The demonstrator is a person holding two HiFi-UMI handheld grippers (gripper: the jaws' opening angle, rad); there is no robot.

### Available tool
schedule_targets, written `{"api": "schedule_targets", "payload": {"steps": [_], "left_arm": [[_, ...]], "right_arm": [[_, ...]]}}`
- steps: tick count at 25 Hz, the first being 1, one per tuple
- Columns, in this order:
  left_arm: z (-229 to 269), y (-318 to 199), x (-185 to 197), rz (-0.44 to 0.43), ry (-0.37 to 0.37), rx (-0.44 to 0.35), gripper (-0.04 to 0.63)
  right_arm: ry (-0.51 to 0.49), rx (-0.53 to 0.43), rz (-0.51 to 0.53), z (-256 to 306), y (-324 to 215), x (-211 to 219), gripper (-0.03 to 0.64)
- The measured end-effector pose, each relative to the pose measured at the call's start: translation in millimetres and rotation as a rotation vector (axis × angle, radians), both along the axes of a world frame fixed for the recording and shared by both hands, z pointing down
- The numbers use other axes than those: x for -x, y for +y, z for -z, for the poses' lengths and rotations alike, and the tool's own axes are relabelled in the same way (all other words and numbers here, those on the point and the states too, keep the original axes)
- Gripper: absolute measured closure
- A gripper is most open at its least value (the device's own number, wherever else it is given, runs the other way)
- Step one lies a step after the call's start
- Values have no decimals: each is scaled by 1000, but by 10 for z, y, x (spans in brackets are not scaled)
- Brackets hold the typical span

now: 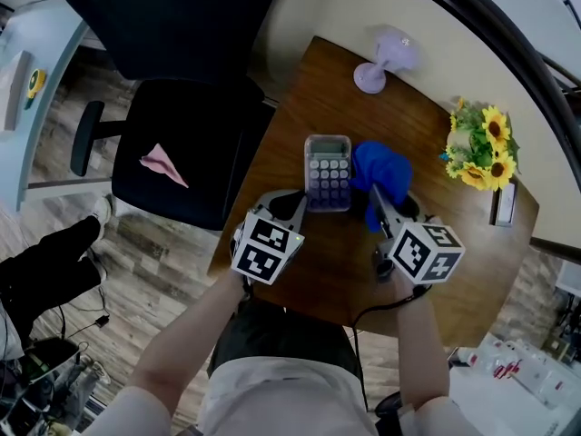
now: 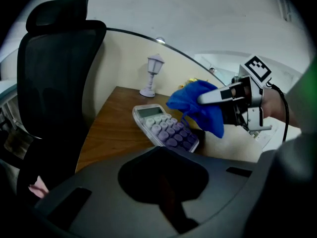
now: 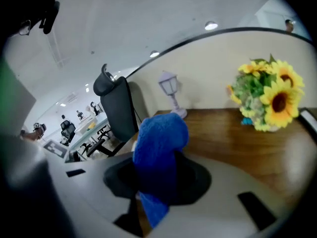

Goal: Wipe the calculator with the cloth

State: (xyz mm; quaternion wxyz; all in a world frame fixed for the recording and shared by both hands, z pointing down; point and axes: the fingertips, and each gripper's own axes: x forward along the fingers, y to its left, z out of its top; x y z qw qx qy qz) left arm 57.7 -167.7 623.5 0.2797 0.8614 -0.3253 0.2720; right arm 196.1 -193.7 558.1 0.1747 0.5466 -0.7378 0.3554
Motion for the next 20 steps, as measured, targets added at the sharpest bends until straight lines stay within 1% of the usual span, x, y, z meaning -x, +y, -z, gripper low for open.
{"api": "schedule_targets", "payload": {"steps": [2,4,6,8,10,14,16,20], "left_arm": [[0,-1,3,9,-6,-1,594],[-3,-2,-10,2,-20,-13,594],[-8,-7,-16,-3,-32,-25,594],[-14,-14,-21,-1,-36,-28,594],[-18,-12,-23,3,-36,-24,594],[-19,-18,-21,7,-37,-20,594],[-27,-16,-7,11,-42,-17,594],[-31,-29,-4,19,-48,-14,594]], "right_arm": [[11,-61,47,133,-266,106,492],[34,-91,97,136,-506,246,492],[55,-78,141,11,-669,409,491],[76,-33,179,-169,-710,540,491],[103,8,223,-315,-615,626,491],[181,29,320,-389,-220,721,489],[180,54,348,-382,1,754,489],[128,116,383,-374,410,782,489]]}}
